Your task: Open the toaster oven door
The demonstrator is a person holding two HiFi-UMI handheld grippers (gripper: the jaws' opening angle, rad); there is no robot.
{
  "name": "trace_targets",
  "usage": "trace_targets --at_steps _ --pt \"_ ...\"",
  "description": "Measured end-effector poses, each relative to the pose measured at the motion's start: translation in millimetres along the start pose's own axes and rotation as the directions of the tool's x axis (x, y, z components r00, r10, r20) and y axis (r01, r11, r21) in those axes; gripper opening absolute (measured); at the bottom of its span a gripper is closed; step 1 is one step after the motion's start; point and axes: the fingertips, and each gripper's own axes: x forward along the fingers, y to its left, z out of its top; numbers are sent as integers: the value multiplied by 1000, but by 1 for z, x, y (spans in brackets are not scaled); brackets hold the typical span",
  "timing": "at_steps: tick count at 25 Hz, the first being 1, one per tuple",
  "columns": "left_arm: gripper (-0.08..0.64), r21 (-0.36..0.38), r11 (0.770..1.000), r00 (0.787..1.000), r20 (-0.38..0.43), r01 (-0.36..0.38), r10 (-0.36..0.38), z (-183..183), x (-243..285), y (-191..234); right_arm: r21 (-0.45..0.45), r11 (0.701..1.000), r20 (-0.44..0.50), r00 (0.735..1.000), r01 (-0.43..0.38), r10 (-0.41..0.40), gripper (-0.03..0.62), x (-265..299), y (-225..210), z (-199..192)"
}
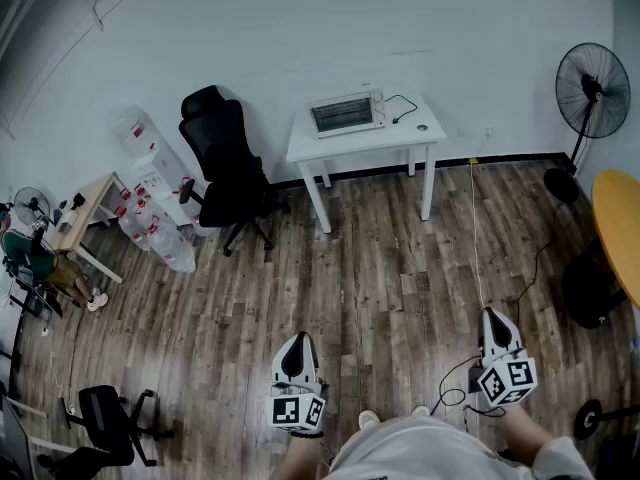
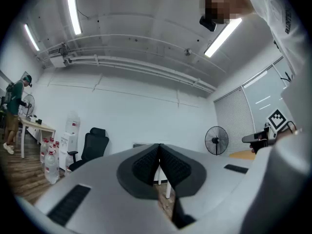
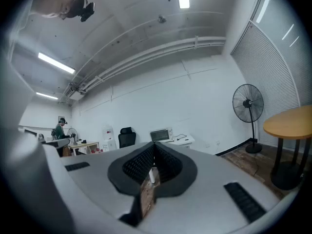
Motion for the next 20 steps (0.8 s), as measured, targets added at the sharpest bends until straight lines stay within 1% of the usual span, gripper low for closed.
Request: trace_targets --at_steps 4,13,16,20 --pt "8 -9 1000 1000 7 12 -12 -1 0 7 -2 1000 -3 1000 -2 2 15 3 9 1" --pt "8 -25 999 999 -2 36 -36 -3 -3 38 -11 1000 -7 1000 -9 9 17 17 46 -6" --pt "8 -27 998 998 0 56 -56 -5 -5 46 -9 1000 -3 1000 -12 12 17 20 59 -9" --pt "8 -35 997 998 -24 62 -63 -13 -2 61 -23 1000 2 1000 1 -1 17 26 75 -12"
